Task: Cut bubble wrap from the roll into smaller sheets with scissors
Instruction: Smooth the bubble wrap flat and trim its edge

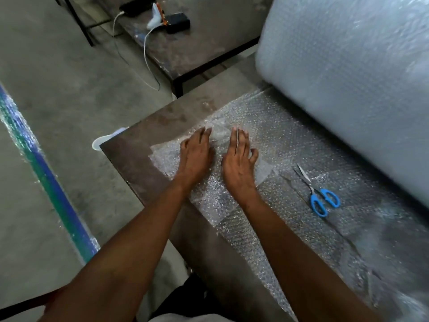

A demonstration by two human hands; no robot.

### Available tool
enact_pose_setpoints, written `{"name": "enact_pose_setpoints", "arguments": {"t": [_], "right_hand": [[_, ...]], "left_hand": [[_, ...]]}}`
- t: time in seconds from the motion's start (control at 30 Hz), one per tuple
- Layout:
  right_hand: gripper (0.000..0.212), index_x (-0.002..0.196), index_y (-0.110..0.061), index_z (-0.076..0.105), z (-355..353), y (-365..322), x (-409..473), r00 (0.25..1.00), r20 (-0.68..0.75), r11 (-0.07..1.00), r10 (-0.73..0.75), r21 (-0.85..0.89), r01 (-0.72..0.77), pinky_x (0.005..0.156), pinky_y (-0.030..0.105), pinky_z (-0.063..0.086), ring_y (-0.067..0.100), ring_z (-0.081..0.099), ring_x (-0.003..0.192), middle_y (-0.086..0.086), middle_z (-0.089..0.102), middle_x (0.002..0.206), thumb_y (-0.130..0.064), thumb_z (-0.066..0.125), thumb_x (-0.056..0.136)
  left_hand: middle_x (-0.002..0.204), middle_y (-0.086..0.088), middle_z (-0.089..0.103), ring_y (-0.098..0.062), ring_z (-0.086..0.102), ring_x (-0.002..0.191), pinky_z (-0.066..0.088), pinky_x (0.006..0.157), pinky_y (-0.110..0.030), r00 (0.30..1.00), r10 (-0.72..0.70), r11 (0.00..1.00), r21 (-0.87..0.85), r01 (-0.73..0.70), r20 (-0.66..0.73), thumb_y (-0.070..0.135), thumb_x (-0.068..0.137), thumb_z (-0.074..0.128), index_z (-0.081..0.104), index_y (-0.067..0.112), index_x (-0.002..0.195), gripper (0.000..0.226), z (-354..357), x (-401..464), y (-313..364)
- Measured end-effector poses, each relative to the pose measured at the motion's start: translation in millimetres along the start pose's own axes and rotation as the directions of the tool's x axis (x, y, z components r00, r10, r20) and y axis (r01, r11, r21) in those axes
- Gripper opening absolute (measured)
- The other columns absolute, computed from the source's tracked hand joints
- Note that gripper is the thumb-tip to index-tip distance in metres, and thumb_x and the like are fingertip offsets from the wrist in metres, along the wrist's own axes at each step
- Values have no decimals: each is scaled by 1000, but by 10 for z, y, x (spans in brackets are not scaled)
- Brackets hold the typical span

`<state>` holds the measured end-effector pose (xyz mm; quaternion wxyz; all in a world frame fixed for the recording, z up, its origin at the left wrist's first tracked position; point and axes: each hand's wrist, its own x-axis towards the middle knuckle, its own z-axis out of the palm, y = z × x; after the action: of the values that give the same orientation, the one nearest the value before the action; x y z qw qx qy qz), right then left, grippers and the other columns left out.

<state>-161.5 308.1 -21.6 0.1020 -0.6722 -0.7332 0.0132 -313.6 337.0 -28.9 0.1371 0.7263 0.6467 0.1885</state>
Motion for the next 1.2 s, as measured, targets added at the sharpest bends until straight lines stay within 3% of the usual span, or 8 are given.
{"name": "enact_pose_setpoints", "arguments": {"t": [0.13,0.3,0.37,0.47,0.6,0.8,1.03,1.2], "right_hand": [[75,170,-27,-9,21,25,-153,993,112,988,-43,150,26,125,69,14,29,-6,166,4,-9,180,-51,32,113],[76,170,-36,-6,92,209,-367,944,265,981,-195,64,185,124,75,3,24,-17,164,-1,-15,179,-69,22,108],[77,170,-37,-8,105,266,-403,921,321,975,-220,61,212,124,76,1,24,-20,163,-3,-19,178,-73,18,107],[80,168,-37,-14,78,317,-396,904,352,970,-241,60,235,123,75,-3,24,-23,163,-3,-23,177,-76,15,105],[83,167,-36,-20,79,298,-429,905,354,971,-237,57,232,122,76,-9,26,-28,161,-1,-27,175,-79,14,104],[85,168,-36,-18,105,333,-510,908,336,968,-251,63,244,120,78,-7,27,-26,162,-1,-28,175,-80,16,103],[76,172,-21,-2,-66,380,-772,995,76,981,-71,185,56,129,64,5,15,-13,165,-3,-9,180,-56,28,111],[78,172,-20,-1,-130,647,-1181,993,82,978,83,183,-97,132,57,8,17,-14,165,0,-9,180,-60,27,111]], "left_hand": [[180,-9,-14,-30,-8,167,-6,129,-63,994,-62,994,93,53,91,52,111,40,9,23,172,74,70,115,-99],[177,-7,-27,-28,-21,164,-21,124,-61,981,-123,986,133,104,149,74,108,14,-11,17,171,89,59,181,-316],[180,-9,-15,-31,-7,167,-11,126,-66,985,-133,988,99,122,113,68,110,17,-8,16,172,84,55,208,-353],[163,-19,35,-37,35,149,26,116,-66,979,-198,970,135,202,-44,51,111,43,22,10,166,72,-23,292,-268],[131,-13,62,-33,55,127,32,104,-55,977,-172,965,177,194,-129,33,103,62,66,17,125,27,-89,425,-165],[125,-24,59,-38,62,100,51,75,-50,965,-167,971,134,197,-203,5,103,52,48,0,134,32,-119,381,-36],[162,-13,41,-31,44,147,38,122,-51,991,8,993,-113,-23,-132,44,113,45,29,18,165,60,270,42,556],[178,-22,-11,-39,-12,165,-6,128,-70,986,-65,998,24,62,151,87,100,12,-1,31,172,92,551,-28,693]]}}
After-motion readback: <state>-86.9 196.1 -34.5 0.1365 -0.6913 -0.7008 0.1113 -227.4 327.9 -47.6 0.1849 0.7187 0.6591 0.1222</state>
